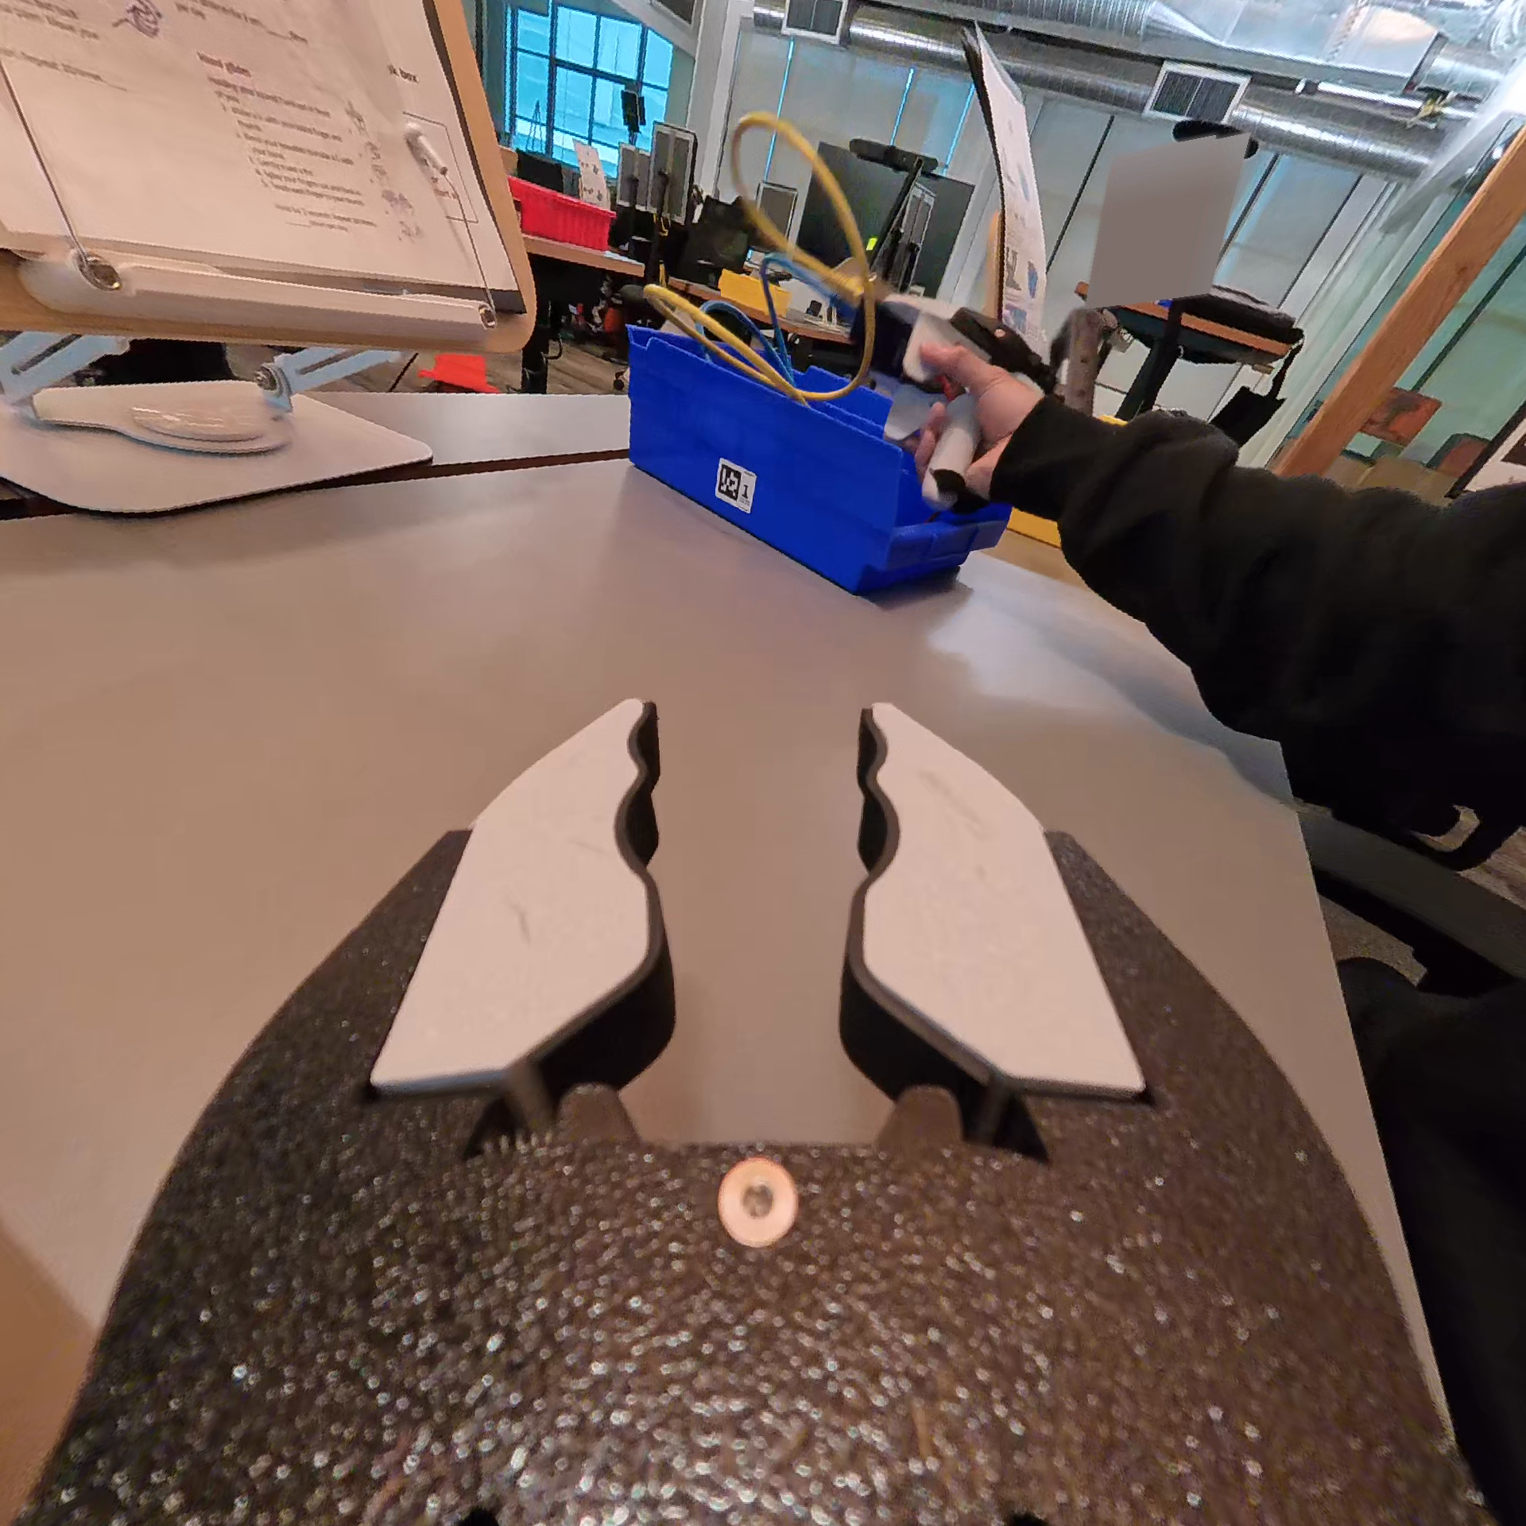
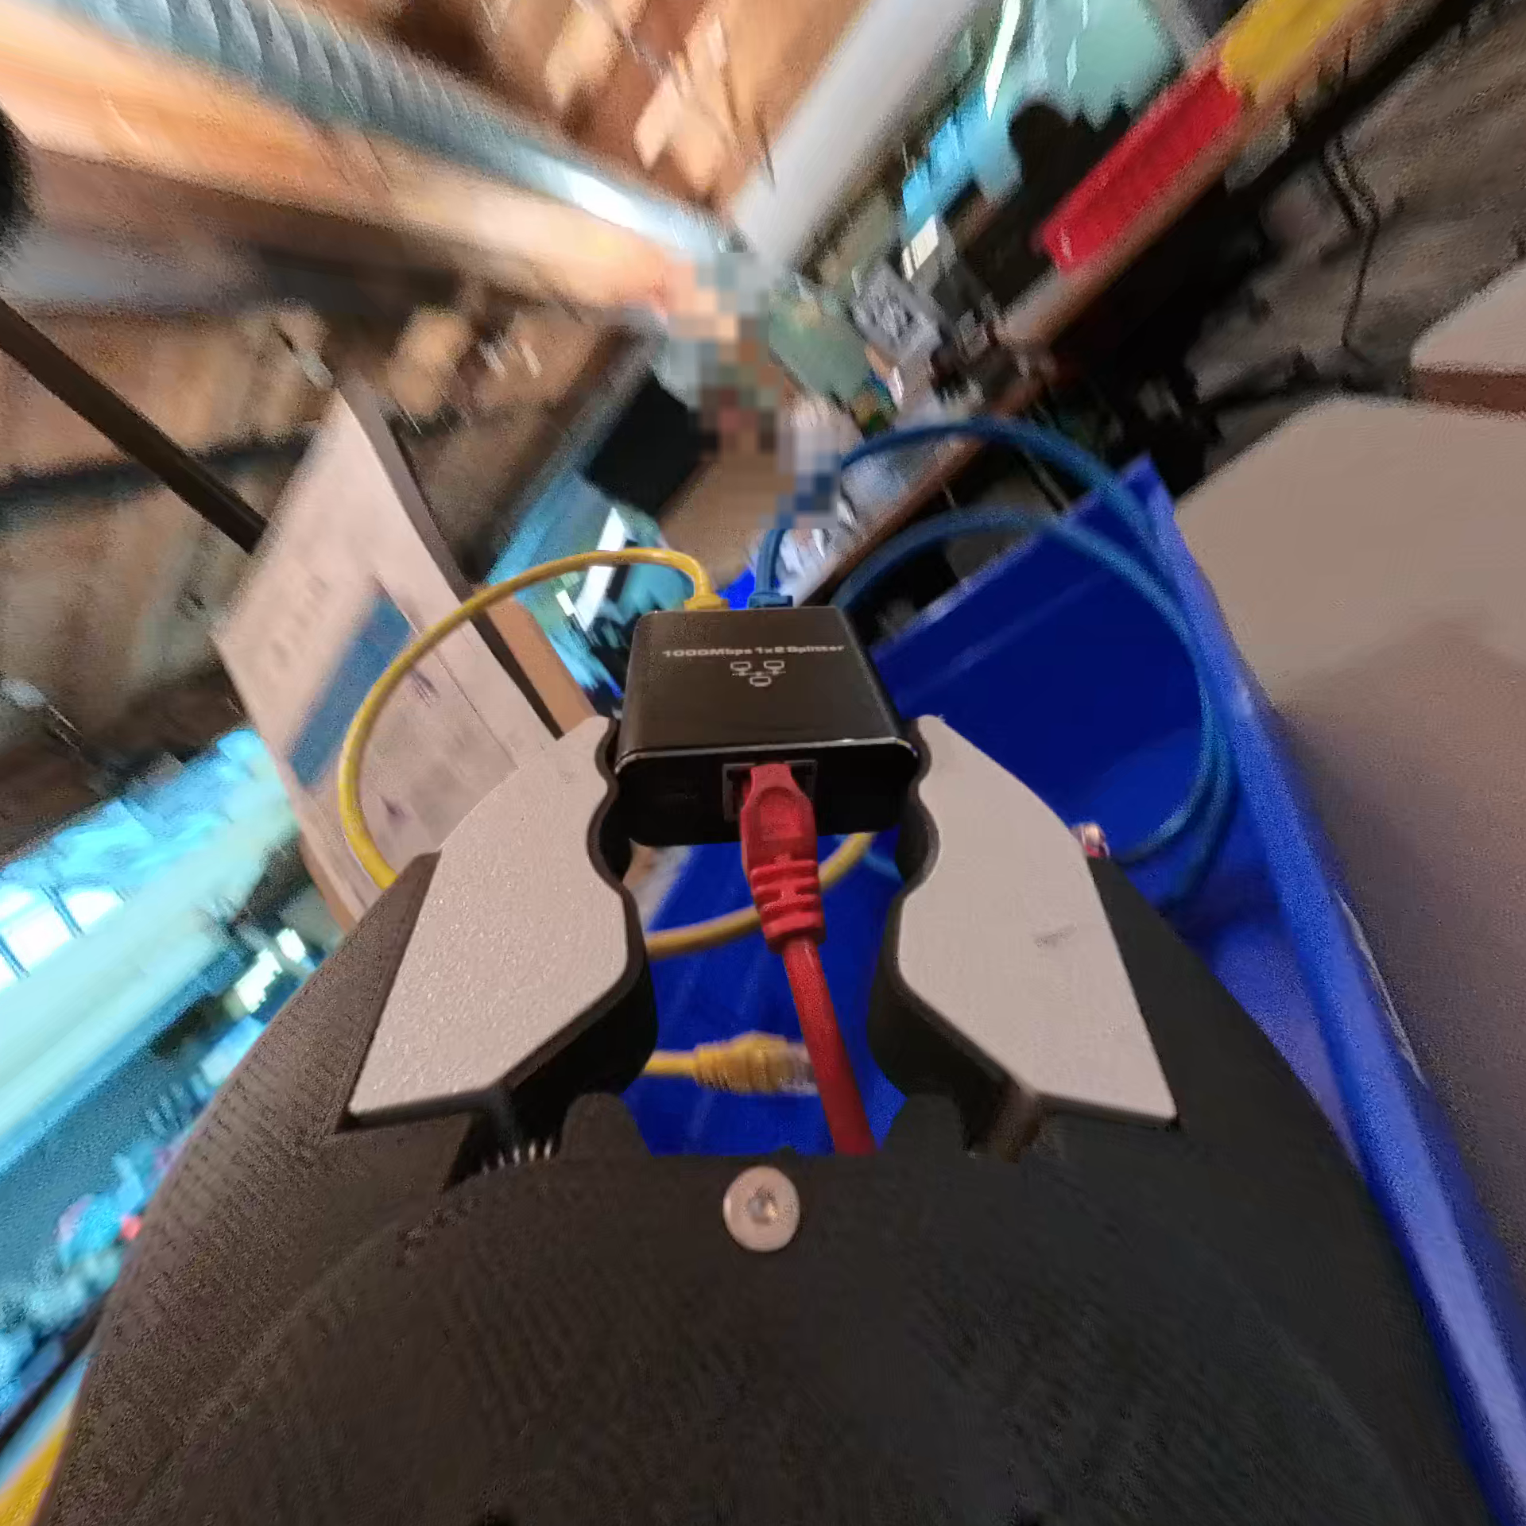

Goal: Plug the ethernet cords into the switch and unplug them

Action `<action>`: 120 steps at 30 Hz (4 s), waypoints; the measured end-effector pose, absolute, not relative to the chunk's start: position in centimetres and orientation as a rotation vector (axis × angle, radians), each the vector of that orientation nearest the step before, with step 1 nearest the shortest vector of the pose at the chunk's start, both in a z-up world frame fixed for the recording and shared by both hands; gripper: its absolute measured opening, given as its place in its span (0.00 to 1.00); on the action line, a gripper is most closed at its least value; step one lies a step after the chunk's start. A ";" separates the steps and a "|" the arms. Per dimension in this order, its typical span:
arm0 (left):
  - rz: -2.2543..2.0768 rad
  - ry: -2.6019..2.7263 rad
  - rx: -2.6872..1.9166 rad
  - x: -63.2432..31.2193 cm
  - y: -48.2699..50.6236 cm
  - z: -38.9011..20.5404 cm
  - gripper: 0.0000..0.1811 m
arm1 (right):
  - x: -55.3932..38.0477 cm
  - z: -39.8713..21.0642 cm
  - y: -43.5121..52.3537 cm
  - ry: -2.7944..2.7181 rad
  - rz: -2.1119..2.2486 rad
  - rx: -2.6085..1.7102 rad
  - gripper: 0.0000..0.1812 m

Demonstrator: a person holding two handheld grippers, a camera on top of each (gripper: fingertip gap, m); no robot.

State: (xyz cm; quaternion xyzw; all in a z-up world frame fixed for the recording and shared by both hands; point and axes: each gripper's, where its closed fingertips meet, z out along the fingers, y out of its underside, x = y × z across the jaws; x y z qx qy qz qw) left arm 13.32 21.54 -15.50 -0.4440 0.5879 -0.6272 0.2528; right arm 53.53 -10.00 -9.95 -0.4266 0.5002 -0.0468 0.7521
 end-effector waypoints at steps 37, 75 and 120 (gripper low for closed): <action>-1.323 1.647 -1.418 40.2 -0.9 -16.6 0.55 | 39.1 -13.4 -15.8 0.983 -0.760 -1.610 0.56; -0.948 1.236 -1.576 10.7 26.8 -18.2 0.03 | 15.7 -1.4 27.9 0.257 0.272 -1.779 0.50; -1.080 1.207 -1.620 9.0 28.5 -18.1 0.03 | 16.2 -18.1 40.0 0.596 -0.115 -2.651 0.35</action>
